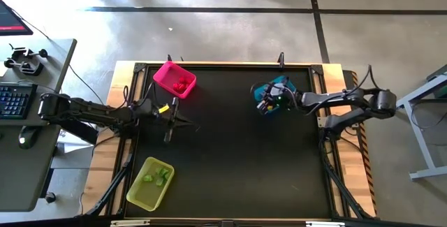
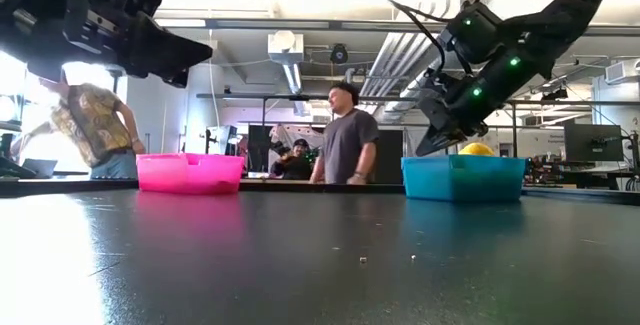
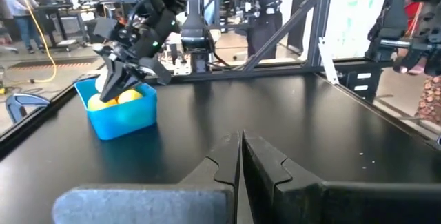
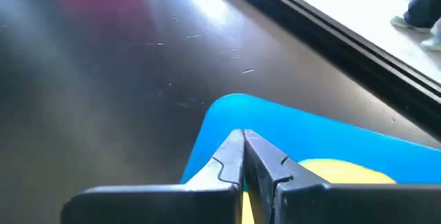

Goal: Sort produce into baskets
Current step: Adjust the blue bin

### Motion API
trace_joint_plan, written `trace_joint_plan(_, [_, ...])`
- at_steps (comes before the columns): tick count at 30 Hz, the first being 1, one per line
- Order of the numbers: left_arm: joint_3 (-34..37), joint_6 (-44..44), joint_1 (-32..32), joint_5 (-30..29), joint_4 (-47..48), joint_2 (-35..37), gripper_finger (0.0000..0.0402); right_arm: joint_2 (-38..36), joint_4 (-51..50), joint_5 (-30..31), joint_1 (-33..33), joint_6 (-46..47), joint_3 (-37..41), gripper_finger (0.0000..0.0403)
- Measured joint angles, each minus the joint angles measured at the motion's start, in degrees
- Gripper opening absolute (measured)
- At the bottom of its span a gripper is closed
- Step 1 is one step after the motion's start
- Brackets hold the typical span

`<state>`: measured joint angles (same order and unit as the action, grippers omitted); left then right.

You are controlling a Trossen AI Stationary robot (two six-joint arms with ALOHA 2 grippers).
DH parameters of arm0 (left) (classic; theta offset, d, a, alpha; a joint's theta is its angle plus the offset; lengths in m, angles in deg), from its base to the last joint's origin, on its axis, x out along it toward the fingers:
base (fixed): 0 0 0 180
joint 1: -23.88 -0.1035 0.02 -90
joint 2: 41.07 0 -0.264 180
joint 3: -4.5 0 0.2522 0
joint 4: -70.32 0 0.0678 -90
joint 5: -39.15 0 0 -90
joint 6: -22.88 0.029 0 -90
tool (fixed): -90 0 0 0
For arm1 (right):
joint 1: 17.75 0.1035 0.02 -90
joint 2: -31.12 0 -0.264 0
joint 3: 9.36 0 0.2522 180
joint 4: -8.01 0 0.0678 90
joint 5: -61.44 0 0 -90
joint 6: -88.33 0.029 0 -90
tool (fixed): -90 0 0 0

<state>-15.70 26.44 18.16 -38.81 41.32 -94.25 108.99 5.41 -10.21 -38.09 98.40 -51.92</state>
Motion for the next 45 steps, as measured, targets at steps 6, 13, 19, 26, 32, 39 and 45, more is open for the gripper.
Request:
trace_joint_plan(6, [0.00, 1.06, -0.85, 0.08, 0.12, 0.01, 0.0005, -4.17, -7.35, 1.97, -0.04, 2.35, 0.00, 0.0000])
trace_joint_plan(13, [0.00, 1.65, -2.40, 0.08, 1.64, 0.00, 0.0005, -6.71, -17.22, 3.14, -2.97, 4.59, -0.04, 0.0000])
trace_joint_plan(19, [0.00, 2.68, -3.92, 0.06, 1.69, 0.02, 0.0005, -7.42, -15.49, 2.72, -7.35, -2.66, -0.04, 0.0000])
trace_joint_plan(26, [0.00, 3.14, -6.01, -0.02, 2.79, 0.00, 0.0005, -10.48, -12.89, -2.25, -9.16, -4.12, -0.07, 0.0000])
trace_joint_plan(32, [0.00, 3.20, -6.71, -0.05, 2.75, 0.02, 0.0005, -9.21, -4.47, -7.91, -0.44, 0.45, -0.07, 0.0000])
trace_joint_plan(39, [0.00, 4.45, -6.71, -0.68, 3.15, 0.00, 0.0005, -4.47, -0.15, -8.88, 8.90, 6.29, -0.07, 0.0000])
trace_joint_plan(45, [0.00, 4.23, -6.71, -0.74, 3.29, 0.00, 0.0005, -2.14, -4.29, -1.97, 12.24, 7.88, -0.07, 0.0000])
